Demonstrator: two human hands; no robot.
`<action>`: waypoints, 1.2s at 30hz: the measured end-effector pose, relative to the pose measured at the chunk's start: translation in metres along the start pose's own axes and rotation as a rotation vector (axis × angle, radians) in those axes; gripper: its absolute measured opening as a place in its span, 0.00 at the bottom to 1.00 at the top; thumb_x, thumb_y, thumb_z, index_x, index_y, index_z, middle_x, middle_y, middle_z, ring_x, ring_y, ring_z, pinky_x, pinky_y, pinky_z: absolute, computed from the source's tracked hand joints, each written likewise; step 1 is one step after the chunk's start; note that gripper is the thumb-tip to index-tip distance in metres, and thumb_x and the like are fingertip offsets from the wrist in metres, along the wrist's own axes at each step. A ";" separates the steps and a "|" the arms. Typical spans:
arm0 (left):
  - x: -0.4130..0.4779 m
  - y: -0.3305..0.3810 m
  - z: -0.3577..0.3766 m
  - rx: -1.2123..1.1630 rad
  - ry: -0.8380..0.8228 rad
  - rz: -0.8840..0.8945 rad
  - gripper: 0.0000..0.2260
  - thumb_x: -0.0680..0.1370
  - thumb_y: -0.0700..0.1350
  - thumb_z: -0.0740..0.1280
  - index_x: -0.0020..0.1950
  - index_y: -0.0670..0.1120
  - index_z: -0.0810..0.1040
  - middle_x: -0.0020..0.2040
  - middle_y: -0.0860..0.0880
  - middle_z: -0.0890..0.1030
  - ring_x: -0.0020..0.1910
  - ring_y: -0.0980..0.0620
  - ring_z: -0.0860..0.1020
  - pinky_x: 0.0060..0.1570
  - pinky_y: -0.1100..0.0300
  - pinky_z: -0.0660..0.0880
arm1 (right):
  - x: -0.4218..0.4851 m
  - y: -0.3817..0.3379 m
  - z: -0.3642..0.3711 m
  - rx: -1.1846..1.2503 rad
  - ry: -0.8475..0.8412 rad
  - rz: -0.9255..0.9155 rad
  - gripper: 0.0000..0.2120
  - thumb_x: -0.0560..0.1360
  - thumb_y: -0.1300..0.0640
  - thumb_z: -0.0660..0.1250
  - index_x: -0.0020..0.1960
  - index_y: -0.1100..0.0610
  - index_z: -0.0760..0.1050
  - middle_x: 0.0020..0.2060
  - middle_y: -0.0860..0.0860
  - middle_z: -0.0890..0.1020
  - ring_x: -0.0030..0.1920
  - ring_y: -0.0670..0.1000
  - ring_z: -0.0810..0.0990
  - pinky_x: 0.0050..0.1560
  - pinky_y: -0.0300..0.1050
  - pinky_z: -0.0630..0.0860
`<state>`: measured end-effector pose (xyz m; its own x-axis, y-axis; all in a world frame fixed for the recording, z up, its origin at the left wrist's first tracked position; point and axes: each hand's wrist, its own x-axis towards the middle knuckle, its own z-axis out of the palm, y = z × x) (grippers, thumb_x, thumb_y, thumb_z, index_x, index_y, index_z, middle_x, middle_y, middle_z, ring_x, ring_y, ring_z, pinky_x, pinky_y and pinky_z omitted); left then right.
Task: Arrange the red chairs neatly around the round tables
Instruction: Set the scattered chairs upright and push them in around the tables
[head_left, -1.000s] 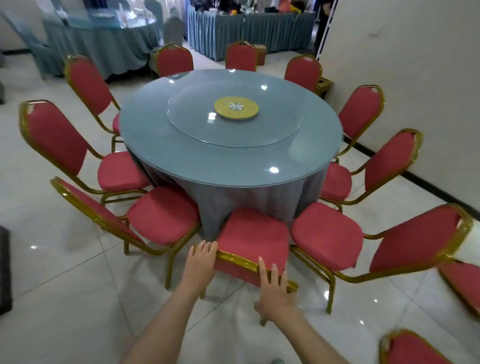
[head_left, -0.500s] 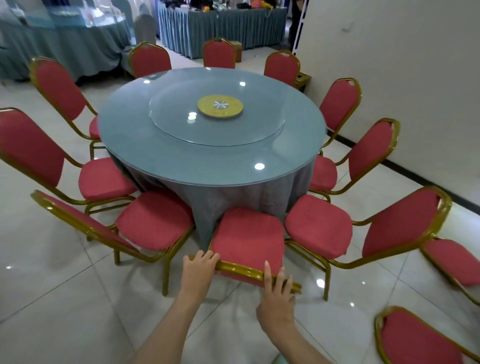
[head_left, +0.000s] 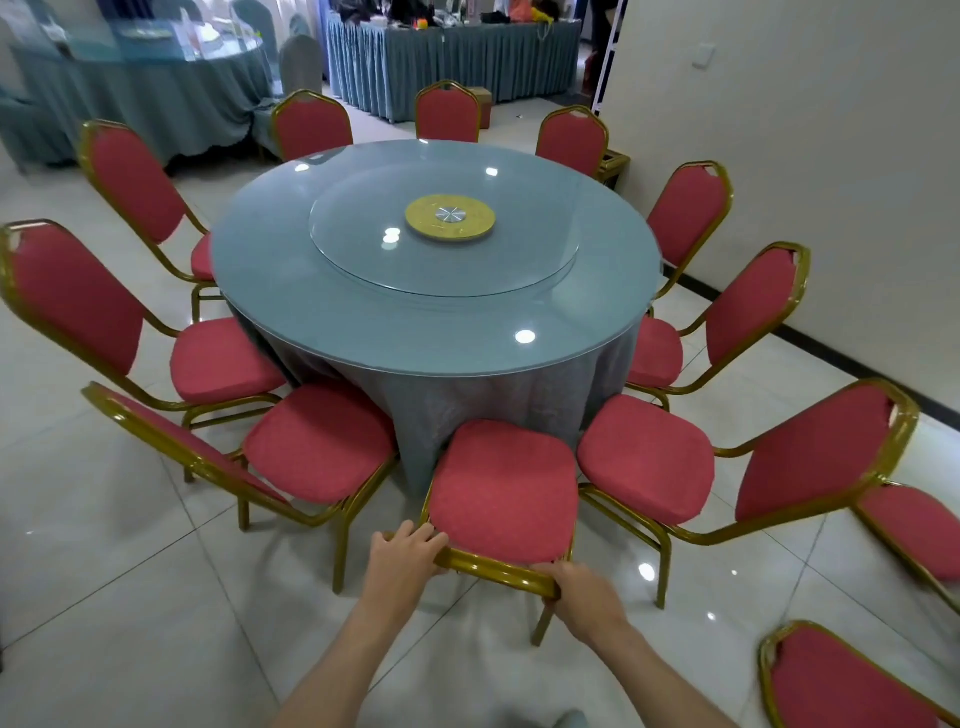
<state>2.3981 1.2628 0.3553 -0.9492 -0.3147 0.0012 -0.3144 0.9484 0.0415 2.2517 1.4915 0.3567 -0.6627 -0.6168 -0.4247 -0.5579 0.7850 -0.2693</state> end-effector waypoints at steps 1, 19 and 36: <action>-0.001 0.000 0.000 0.001 0.005 0.008 0.21 0.56 0.60 0.85 0.41 0.55 0.80 0.37 0.57 0.78 0.35 0.54 0.77 0.31 0.57 0.64 | 0.000 0.001 0.001 -0.004 0.010 -0.005 0.20 0.76 0.57 0.67 0.61 0.33 0.76 0.49 0.43 0.84 0.51 0.48 0.84 0.49 0.47 0.81; -0.027 0.036 0.012 0.027 -0.016 0.166 0.16 0.71 0.64 0.75 0.49 0.57 0.75 0.42 0.59 0.78 0.41 0.54 0.76 0.36 0.56 0.73 | -0.009 0.056 -0.015 -0.147 -0.024 -0.228 0.10 0.80 0.53 0.69 0.59 0.42 0.81 0.48 0.45 0.84 0.50 0.46 0.83 0.55 0.44 0.80; -0.027 0.060 0.005 -0.072 -0.155 -0.266 0.15 0.72 0.60 0.75 0.53 0.60 0.74 0.50 0.61 0.79 0.48 0.57 0.77 0.39 0.57 0.79 | 0.027 0.081 -0.029 -0.255 -0.012 -0.597 0.11 0.76 0.48 0.60 0.58 0.44 0.72 0.49 0.50 0.85 0.51 0.58 0.84 0.48 0.53 0.77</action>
<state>2.4044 1.3286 0.3526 -0.8261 -0.5368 -0.1715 -0.5558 0.8264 0.0905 2.1744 1.5365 0.3489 -0.1964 -0.9410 -0.2757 -0.9308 0.2674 -0.2493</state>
